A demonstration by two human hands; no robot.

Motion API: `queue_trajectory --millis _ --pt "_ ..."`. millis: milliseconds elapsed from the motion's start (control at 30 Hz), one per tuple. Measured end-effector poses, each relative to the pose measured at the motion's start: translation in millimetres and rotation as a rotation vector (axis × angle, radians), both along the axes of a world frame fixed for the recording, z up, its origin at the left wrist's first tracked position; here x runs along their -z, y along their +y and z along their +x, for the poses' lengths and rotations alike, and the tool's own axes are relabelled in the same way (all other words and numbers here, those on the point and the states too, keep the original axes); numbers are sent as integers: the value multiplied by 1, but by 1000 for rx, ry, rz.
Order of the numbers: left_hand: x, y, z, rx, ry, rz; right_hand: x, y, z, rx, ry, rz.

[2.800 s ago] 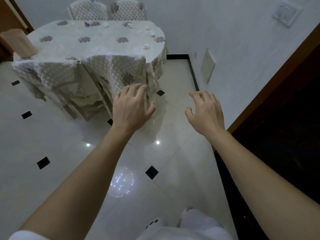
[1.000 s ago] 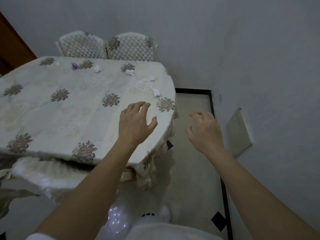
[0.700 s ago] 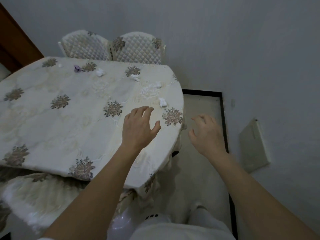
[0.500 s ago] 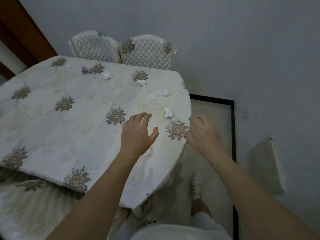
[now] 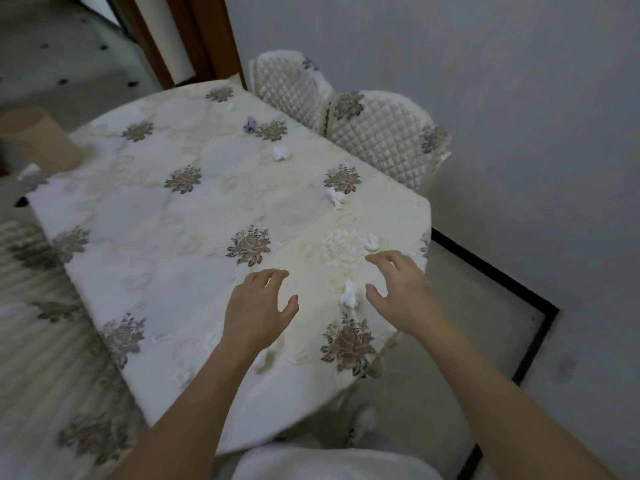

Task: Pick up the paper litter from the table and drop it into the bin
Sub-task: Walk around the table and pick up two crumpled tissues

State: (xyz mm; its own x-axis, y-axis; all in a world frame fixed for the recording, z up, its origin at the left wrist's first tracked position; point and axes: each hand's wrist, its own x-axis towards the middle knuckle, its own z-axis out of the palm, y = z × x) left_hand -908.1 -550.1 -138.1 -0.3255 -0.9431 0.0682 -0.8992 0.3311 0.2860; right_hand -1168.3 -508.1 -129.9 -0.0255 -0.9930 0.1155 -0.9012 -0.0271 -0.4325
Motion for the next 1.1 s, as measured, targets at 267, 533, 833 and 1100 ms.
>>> queue_trajectory --millis 267,533,833,1100 --pt "15 30 37 -304 111 96 24 -42 -8 -265 -10 141" --pt "52 75 59 -504 174 222 64 -46 -19 -274 32 293" --pt "95 79 55 -620 191 444 97 -54 -5 -236 150 425" --pt "109 74 46 -541 134 391 114 -56 1 -270 203 351"
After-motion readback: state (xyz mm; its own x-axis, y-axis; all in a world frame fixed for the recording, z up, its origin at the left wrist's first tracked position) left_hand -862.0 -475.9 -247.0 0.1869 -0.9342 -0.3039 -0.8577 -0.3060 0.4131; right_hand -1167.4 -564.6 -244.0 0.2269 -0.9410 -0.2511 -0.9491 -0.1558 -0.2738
